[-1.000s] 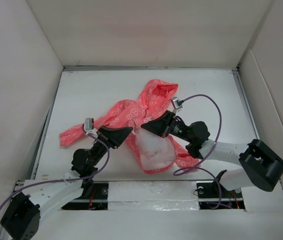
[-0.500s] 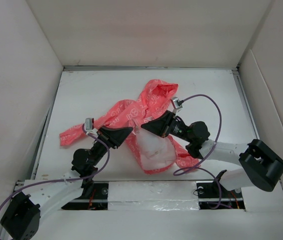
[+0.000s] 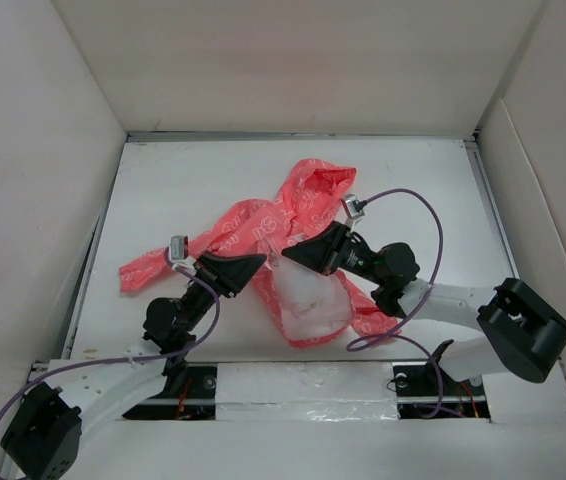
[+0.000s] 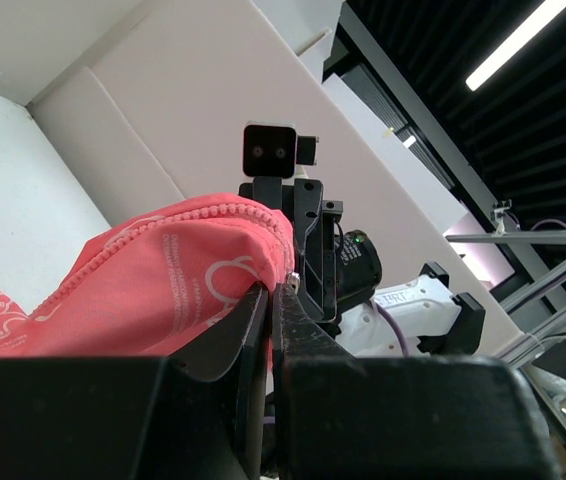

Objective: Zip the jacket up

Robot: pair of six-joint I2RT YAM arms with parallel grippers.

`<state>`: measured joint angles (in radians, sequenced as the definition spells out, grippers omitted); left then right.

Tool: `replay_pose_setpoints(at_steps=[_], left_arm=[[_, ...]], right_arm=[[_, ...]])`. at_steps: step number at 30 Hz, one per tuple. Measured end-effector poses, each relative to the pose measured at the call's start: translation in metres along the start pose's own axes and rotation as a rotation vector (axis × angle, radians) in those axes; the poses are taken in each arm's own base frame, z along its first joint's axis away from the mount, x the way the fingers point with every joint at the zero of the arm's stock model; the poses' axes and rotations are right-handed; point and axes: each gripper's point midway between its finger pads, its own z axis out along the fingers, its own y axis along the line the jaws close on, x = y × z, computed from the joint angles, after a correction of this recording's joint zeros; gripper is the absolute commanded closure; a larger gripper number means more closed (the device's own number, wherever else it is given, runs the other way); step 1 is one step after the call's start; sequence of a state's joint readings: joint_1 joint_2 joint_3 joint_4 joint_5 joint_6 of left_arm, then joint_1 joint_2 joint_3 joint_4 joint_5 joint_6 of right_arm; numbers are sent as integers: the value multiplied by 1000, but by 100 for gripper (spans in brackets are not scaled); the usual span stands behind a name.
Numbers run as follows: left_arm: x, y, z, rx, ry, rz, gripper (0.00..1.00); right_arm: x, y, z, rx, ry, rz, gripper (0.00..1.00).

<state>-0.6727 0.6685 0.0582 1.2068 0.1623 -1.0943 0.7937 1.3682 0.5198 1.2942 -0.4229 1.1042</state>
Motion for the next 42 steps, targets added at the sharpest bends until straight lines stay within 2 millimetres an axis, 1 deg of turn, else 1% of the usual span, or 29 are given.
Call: replay_pose_setpoints(at_steps=[17, 27, 33, 38, 42], left_arm=[[3, -1, 0, 12, 18, -2, 100], [6, -4, -1, 21, 32, -6, 100], [7, -5, -2, 25, 40, -6, 100], [8, -2, -5, 0, 46, -5, 100], [8, 8, -9, -50, 47, 5, 100]], right_arm=[[1, -1, 0, 1, 1, 1, 100], [4, -13, 2, 27, 7, 11, 100], [2, -12, 5, 24, 7, 9, 100], [2, -11, 5, 19, 11, 6, 100], [3, -12, 5, 20, 15, 2, 100]])
